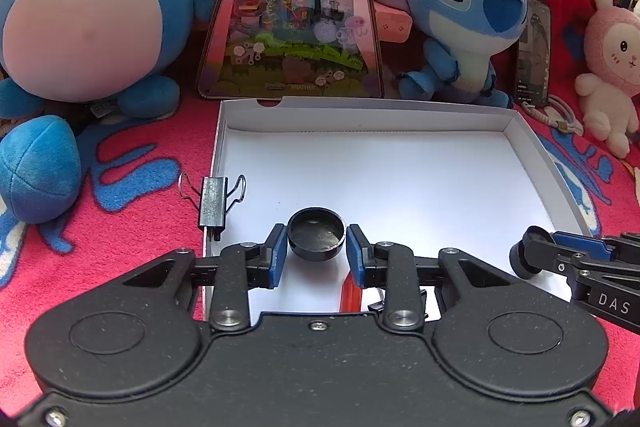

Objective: Organize rigid objects
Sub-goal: 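Carry both black lids over the white tray with both grippers, then open both grippers to release the black lids in the tray, then move both tools back toward the remaining objects on the blanket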

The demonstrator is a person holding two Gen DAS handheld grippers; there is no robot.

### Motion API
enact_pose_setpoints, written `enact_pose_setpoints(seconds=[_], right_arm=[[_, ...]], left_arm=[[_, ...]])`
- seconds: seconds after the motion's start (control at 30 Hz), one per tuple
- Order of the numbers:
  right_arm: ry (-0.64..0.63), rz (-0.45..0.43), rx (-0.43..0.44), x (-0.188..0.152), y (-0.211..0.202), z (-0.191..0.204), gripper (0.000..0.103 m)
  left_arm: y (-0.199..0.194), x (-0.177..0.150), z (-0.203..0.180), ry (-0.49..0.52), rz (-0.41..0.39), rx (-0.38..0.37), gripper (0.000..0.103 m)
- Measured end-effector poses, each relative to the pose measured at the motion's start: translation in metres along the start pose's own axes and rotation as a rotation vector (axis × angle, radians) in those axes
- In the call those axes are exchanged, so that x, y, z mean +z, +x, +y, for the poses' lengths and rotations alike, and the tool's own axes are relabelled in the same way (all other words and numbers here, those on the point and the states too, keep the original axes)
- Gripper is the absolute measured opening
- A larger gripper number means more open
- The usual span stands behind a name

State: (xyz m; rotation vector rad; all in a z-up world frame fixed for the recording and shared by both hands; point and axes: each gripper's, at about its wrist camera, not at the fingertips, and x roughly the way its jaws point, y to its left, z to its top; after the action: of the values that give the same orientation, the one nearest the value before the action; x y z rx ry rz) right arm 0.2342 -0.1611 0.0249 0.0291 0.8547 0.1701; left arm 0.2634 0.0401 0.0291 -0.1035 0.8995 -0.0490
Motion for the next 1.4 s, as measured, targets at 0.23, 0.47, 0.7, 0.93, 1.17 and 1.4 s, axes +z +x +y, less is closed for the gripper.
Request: enact_pose_setpoints(seconds=[0.23, 0.47, 0.7, 0.93, 1.17, 1.4], right_arm=[[-0.013, 0.019, -0.007, -0.001, 0.004, 0.003, 0.036], [-0.018, 0.016, -0.01, -0.001, 0.005, 0.004, 0.036], [-0.02, 0.013, -0.003, -0.005, 0.005, 0.004, 0.044], [-0.039, -0.025, 0.0, -0.009, -0.006, 0.005, 0.064], [-0.079, -0.079, -0.008, -0.018, -0.021, 0.011, 0.079], [-0.099, -0.122, 0.005, -0.029, -0.038, 0.015, 0.087]], left_arm=[[0.007, -0.003, -0.001, 0.009, 0.014, 0.008, 0.03], [0.007, -0.003, -0.001, 0.011, 0.004, 0.014, 0.03], [0.003, -0.006, 0.0, 0.001, -0.006, -0.003, 0.043], [-0.013, -0.012, 0.0, 0.014, -0.024, -0.027, 0.061], [-0.046, -0.02, -0.001, 0.028, -0.086, -0.061, 0.076], [-0.074, -0.036, -0.007, 0.059, -0.131, -0.084, 0.078]])
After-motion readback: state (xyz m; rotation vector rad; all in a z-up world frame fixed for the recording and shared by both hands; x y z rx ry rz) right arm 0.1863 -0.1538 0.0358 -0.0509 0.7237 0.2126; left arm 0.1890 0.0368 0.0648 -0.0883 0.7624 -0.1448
